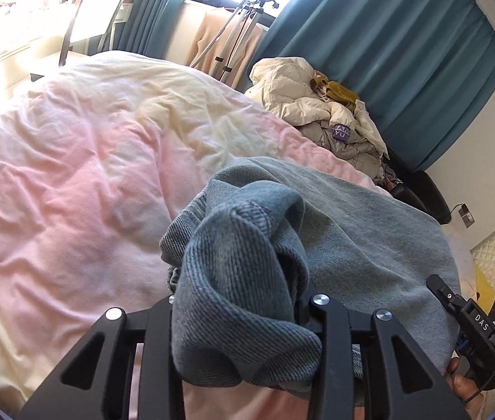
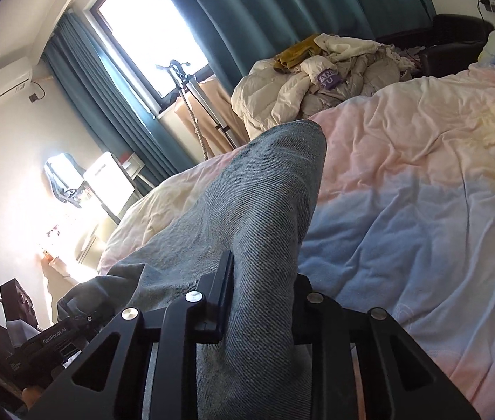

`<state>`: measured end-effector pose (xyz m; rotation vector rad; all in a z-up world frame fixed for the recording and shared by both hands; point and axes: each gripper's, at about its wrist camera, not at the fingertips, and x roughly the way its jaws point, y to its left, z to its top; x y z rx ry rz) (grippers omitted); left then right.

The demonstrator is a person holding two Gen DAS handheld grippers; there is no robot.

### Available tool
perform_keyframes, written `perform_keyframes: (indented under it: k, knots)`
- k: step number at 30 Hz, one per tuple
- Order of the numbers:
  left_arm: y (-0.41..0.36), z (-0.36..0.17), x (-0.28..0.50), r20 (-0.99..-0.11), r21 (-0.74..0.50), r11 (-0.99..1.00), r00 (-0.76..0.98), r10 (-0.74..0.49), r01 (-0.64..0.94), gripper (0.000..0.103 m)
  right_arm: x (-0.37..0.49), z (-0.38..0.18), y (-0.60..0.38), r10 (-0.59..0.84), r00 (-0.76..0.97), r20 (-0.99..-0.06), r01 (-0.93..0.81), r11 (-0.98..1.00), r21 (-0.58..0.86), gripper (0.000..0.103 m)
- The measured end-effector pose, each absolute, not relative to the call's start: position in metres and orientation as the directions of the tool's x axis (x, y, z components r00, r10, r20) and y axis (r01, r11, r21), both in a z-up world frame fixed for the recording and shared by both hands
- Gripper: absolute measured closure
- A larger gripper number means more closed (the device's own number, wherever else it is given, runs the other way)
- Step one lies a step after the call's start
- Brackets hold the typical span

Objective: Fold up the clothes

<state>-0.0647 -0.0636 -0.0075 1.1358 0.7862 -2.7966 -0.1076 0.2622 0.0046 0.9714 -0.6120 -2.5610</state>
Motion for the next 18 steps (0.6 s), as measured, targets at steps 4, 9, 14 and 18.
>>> perform_keyframes:
  k: [4, 9, 14, 18]
  knots:
    - [-0.044, 0.019, -0.055, -0.636, -0.444, -0.880, -0.751, 0.180, 0.165, 0.069, -0.089, 0.035, 0.279, -0.432, -0.738, -0.518, 0.154, -0.856, 0.494, 0.081]
    - [-0.013, 0.057, -0.041, -0.599, -0.443, -0.890, -0.773, 0.208, 0.104, 0.069, -0.067, 0.074, 0.309, -0.416, -0.773, -0.479, 0.148, -0.852, 0.503, 0.081]
    - [0.026, 0.089, -0.028, -0.572, -0.436, -0.899, -0.784, 0.242, 0.040, 0.069, -0.040, 0.109, 0.344, -0.387, -0.807, -0.446, 0.134, -0.856, 0.499, 0.081]
    - [0.061, 0.109, -0.019, -0.551, -0.434, -0.901, -0.786, 0.279, -0.015, 0.069, -0.016, 0.132, 0.379, -0.354, -0.835, -0.422, 0.114, -0.861, 0.496, 0.081]
